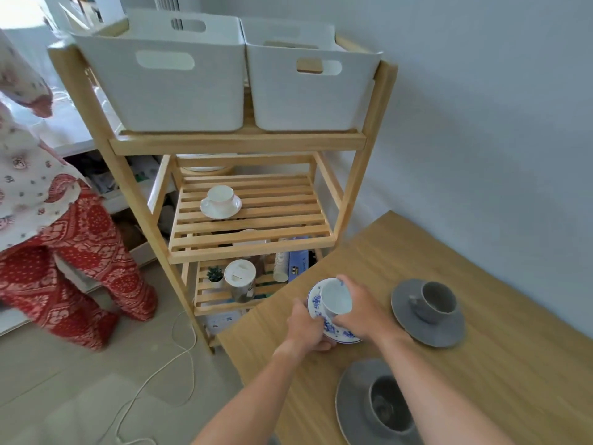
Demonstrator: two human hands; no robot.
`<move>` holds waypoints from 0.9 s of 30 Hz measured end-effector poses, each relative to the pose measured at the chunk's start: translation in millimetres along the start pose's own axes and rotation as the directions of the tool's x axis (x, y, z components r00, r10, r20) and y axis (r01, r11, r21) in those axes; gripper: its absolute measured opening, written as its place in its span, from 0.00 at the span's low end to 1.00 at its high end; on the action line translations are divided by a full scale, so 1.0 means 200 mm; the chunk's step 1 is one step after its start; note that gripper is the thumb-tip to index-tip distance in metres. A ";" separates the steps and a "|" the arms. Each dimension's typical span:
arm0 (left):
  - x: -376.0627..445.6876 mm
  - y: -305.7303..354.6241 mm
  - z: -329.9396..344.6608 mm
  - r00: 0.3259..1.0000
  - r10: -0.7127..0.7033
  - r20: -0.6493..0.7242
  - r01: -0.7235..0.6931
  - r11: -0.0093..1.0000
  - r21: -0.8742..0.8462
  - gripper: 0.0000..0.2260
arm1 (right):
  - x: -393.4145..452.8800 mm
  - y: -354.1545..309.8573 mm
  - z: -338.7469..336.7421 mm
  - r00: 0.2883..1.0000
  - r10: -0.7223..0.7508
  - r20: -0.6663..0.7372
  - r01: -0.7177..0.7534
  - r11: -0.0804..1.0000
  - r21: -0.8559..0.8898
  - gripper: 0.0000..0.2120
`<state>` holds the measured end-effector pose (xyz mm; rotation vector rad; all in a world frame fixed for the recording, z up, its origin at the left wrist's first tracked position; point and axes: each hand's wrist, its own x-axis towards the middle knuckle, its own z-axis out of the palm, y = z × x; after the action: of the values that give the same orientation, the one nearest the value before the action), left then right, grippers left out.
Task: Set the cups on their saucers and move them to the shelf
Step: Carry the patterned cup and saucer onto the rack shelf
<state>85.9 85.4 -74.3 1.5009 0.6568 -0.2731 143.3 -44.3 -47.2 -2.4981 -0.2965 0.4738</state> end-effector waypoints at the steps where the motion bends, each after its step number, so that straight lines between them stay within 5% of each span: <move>1: 0.03 0.02 -0.03 1.000 0.010 -0.014 -0.010 1.000 -0.021 0.10 | 0.04 -0.02 0.00 1.000 -0.001 -0.001 0.001 1.000 0.010 0.38; 11: 0.64 0.30 -0.42 0.982 0.085 -0.167 -0.097 0.993 -0.066 0.10 | 0.72 -0.37 0.14 0.991 -0.063 -0.122 0.082 0.985 0.154 0.36; 27: 1.57 0.54 -0.73 0.980 0.038 -0.195 -0.070 0.985 -0.157 0.13 | 1.67 -0.58 0.36 0.972 0.019 -0.235 0.029 0.980 0.198 0.36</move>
<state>362.7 306.5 -151.2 1.3949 0.7718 -0.0309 407.7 188.9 -125.3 -2.3261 -0.1529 0.1890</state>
